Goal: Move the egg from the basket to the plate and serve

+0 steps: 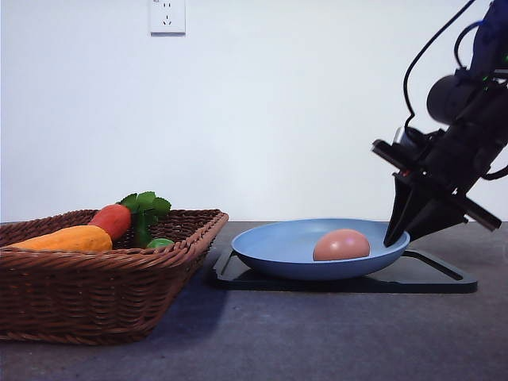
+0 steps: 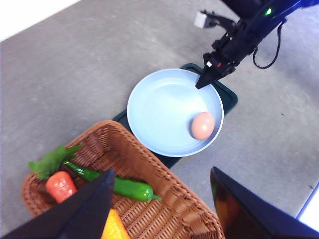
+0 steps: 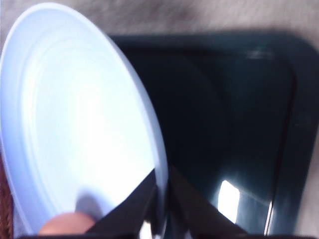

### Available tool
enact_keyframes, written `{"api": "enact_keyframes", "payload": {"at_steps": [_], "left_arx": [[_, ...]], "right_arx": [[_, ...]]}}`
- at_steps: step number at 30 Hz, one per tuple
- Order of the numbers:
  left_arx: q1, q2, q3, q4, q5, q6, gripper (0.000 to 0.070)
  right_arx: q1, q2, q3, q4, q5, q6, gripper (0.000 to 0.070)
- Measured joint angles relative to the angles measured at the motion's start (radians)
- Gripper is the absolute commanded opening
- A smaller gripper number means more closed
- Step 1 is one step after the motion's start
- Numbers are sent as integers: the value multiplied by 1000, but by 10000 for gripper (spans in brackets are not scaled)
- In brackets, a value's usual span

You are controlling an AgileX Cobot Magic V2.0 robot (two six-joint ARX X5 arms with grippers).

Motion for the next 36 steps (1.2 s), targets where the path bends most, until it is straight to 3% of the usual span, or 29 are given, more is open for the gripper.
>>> {"api": "enact_keyframes", "payload": {"at_steps": [2,7,10,15,19,21,25,27,30,36], "left_arx": [[0,0,0,-9,0,0,390],[0,1,0,-13,0,0,387],[0,1,0,-12,0,0,370],[0,2,0,0,0,0,349],[2,11,0,30,0,0,279],[11,22,0,50,0,-4,216],[34,60,0,76,0,-14,25],[44,86,0,84,0,-18,0],[73,121,-4,115,0,-25,0],[147,129,-99,261,0,-73,0]], "right_arx": [[0,10,6,4,8,0,21],[0,13,6,7,57,0,201],[0,13,6,18,59,0,233],[-6,13,16,3,61,0,233],[-23,-3,47,-50,61,-6,226],[-32,-35,52,-76,64,-10,182],[-44,-156,55,-127,74,-40,19],[-41,-223,58,-159,95,-66,0],[-18,-318,60,-213,168,-100,0],[102,-484,60,-281,438,-142,0]]}}
